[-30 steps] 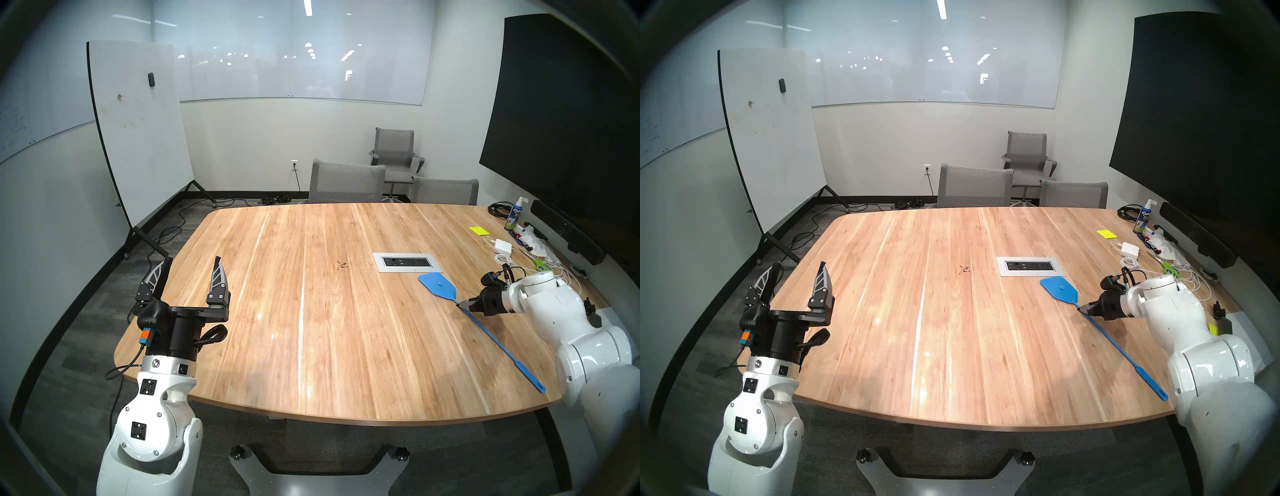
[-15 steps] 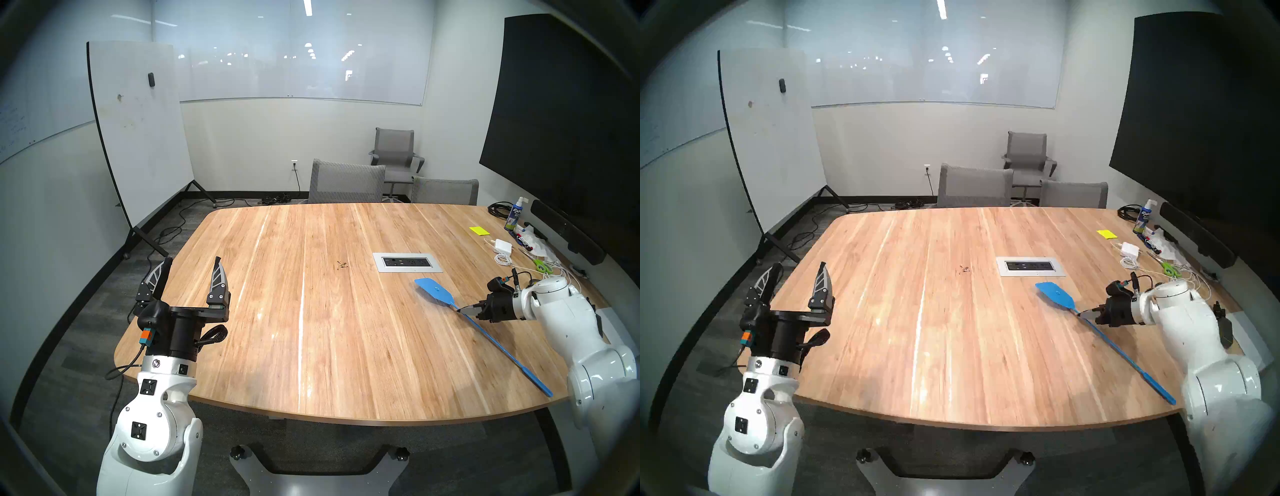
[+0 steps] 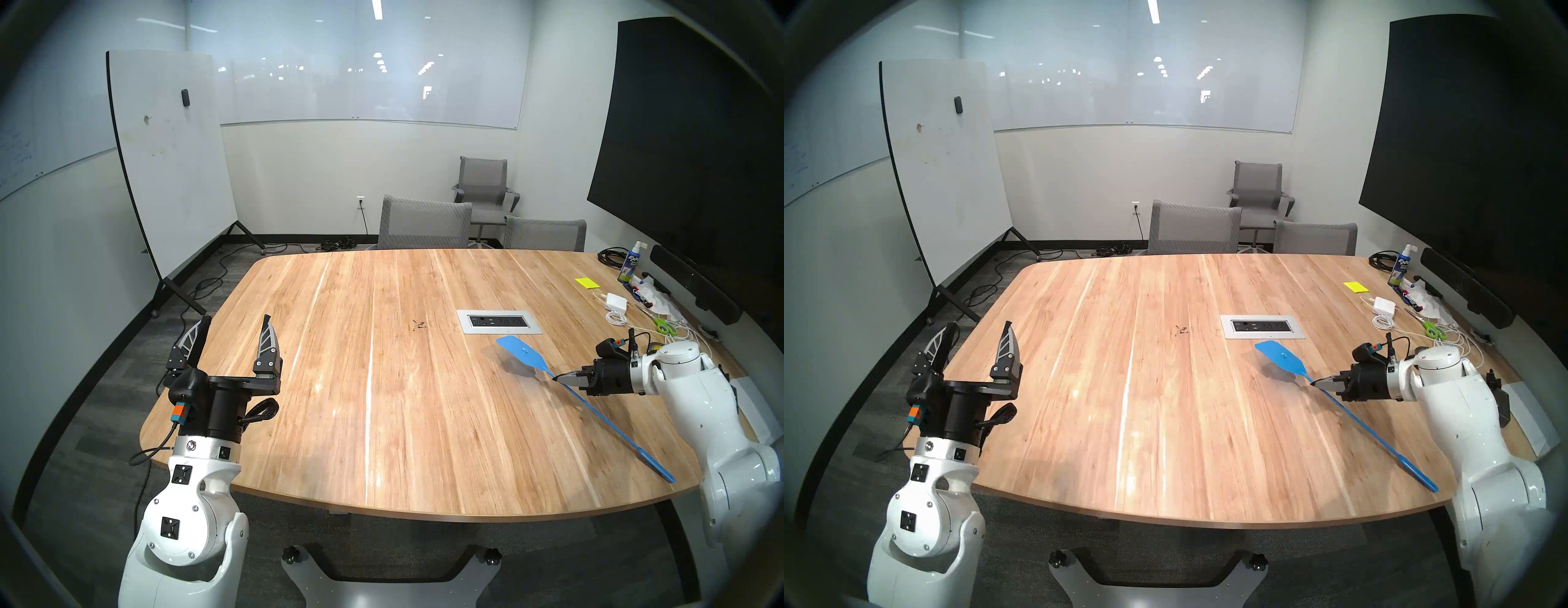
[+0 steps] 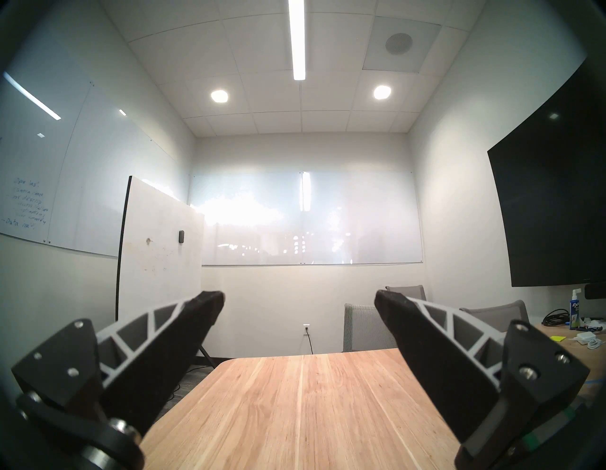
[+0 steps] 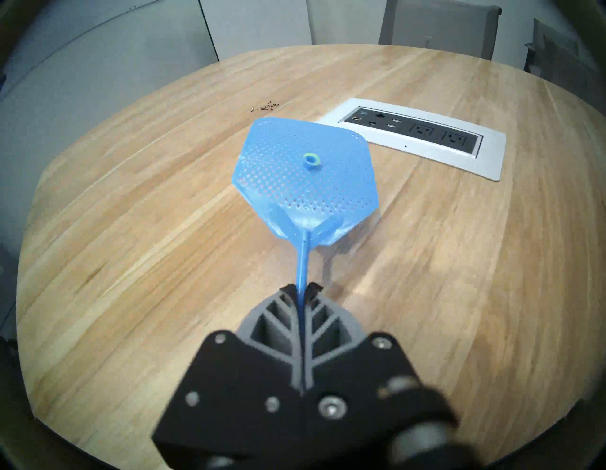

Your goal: Swat a bug on table

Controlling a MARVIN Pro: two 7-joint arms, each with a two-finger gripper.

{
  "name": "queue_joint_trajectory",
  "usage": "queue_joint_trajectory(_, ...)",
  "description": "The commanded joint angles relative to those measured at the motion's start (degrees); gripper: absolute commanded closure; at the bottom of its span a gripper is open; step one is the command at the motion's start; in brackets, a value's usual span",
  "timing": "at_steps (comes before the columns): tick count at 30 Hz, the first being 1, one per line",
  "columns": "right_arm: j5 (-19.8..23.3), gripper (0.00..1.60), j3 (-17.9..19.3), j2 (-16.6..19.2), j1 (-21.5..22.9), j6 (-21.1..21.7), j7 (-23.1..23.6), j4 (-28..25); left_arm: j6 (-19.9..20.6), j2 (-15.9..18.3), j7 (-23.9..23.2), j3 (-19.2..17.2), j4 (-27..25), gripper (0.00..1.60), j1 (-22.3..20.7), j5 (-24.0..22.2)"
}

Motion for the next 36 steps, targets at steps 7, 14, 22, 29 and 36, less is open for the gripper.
queue_joint_trajectory(7,1.89,1.6,3.2,-2.61,-5.5,-1.04,-4.77,-11.22,-0.27,0.04,-0.07,0.06,-1.2,0.0,-0.12,0.03)
queue_joint_trajectory(14,0.63,1.6,3.32,-5.31,-6.95,-1.36,-10.88,-16.37,-0.27,0.03,-0.07,0.06,-1.24,0.0,-0.09,0.04)
queue_joint_trajectory(22,-1.78,1.6,3.14,-7.22,-8.54,-0.11,-17.98,-21.42,-0.25,0.03,-0.07,0.06,-1.33,0.0,-0.03,0.04)
queue_joint_trajectory(29,-4.96,1.6,3.31,-9.19,-10.3,2.75,-25.14,-26.8,-0.22,0.03,-0.07,0.05,-1.42,0.0,0.03,0.04)
queue_joint_trajectory(36,-6.92,1.6,3.44,-10.98,-11.74,7.03,-30.48,-32.29,-0.17,0.03,-0.08,0.05,-1.51,0.0,0.1,0.04)
